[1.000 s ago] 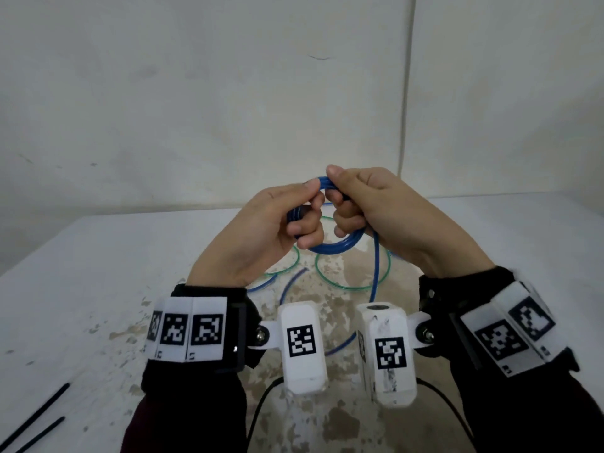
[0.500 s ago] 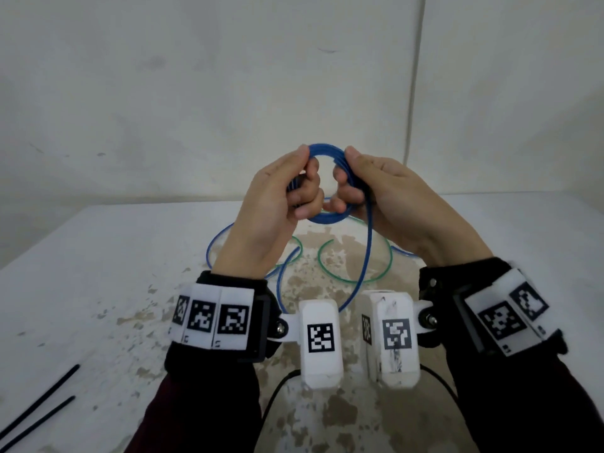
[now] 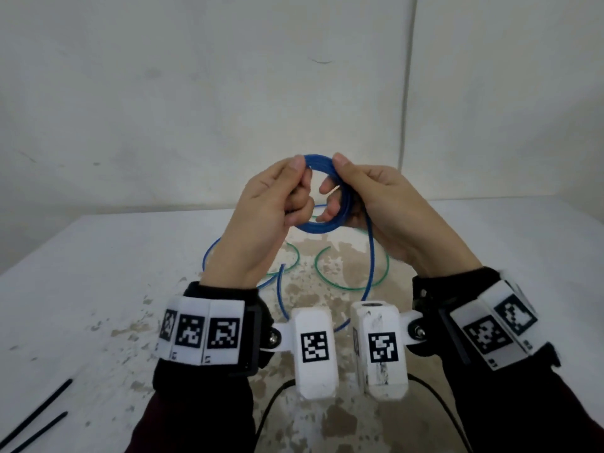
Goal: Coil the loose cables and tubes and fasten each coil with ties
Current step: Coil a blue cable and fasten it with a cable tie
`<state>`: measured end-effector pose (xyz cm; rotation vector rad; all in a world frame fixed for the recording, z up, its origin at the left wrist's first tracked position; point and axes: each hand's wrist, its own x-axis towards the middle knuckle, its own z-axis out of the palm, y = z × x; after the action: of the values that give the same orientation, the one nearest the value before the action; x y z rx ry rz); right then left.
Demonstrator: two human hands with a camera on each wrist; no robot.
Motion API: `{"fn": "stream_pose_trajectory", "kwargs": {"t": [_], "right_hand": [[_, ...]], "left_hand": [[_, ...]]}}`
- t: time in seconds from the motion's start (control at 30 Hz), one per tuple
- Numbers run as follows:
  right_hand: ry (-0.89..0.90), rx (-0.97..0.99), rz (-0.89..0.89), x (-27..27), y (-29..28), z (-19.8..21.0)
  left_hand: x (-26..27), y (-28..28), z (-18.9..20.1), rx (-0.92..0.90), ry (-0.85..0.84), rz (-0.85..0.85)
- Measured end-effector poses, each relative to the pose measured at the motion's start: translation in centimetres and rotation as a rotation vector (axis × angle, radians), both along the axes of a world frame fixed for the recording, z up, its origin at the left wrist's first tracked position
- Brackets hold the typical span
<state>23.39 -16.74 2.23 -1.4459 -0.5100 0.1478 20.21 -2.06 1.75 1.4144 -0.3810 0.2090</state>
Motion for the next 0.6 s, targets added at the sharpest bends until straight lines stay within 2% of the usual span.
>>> {"fn": "stream_pose_trajectory", "kwargs": {"t": [0.13,0.27,0.37,0.43,0.6], "right_hand": [[-0.005,0.019,0.054,0.2,-0.2,-0.1],[-0.062,-0.095,0.057,0.0,-0.4,0.0],[-0.069,-0.169,0.093,-0.2,-0.3,0.0],[-0.034,-0.14,0.09,-0.1,0.0,-0.1],[0.021,-0.029,0.019,0.2,0.0,-0.1]], "left_hand": [[0.2,-0.5,0.0,-0.114,0.083,-0.028],[0.2,-0.3,0.0,0.018,0.212,-0.118],[0.0,0.5,-0.2,0.132,0.18,-0.128],[-0.1,0.8,-0.2,0.144,0.124,-0.113],[0.0,0.3,0.0,0.021,0.034,-0.007]]}}
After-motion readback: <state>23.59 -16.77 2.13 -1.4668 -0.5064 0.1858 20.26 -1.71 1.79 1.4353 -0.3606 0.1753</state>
